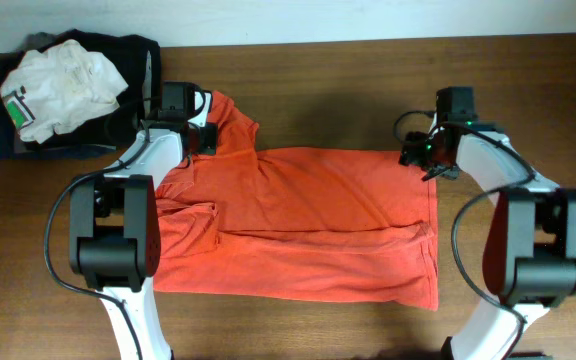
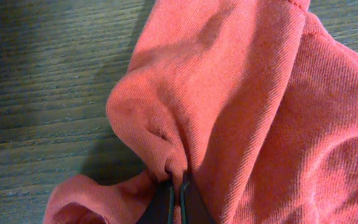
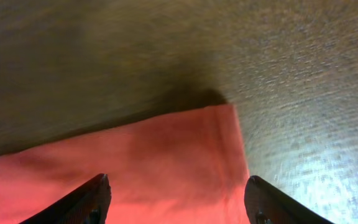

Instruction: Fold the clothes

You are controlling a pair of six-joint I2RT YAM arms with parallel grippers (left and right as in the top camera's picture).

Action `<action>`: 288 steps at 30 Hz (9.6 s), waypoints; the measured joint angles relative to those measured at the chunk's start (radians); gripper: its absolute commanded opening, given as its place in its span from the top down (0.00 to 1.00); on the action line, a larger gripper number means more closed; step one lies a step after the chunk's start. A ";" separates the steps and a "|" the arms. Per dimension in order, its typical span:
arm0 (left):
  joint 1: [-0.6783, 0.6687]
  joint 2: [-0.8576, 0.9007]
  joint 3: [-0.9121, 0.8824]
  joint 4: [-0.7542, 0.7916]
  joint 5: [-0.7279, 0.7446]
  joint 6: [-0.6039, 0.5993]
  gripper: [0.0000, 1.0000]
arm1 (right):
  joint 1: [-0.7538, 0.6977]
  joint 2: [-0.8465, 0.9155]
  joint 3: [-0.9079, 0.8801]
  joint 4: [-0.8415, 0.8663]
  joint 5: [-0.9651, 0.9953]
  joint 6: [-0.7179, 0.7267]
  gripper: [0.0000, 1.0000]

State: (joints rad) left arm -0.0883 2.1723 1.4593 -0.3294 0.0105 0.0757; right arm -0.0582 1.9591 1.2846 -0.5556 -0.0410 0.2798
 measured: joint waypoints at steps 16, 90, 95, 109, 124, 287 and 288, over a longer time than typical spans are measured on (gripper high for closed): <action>0.000 -0.115 -0.016 -0.218 -0.001 -0.013 0.99 | 0.000 0.077 0.179 -0.279 0.207 0.028 0.96; 0.507 -0.332 -0.166 -0.825 0.289 -0.142 0.01 | 0.040 -0.071 0.097 -0.634 -0.132 -0.130 0.01; 0.505 -0.332 -0.166 -0.834 0.305 -0.141 0.01 | 0.020 -0.070 -0.161 -0.481 -0.365 -0.224 0.15; 0.505 -0.332 -0.166 -0.858 0.328 -0.141 0.01 | 0.099 -0.084 -0.268 -0.471 -0.396 -0.144 0.96; 0.245 -0.332 -0.166 -0.799 0.249 -0.157 0.01 | 0.084 -0.525 -0.025 -0.781 -0.217 -0.078 0.96; -0.489 -0.241 0.202 -1.080 0.145 -0.528 1.00 | -0.056 -0.247 -0.113 -0.319 -0.322 0.113 0.01; -0.492 -0.249 0.216 -1.113 0.145 -0.524 0.99 | -0.056 -0.247 -0.113 -0.319 -0.322 0.113 0.01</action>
State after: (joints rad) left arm -0.5804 1.9228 1.6749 -1.4422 0.1558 -0.4484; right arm -0.1146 1.7123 1.1721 -0.8745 -0.3626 0.3927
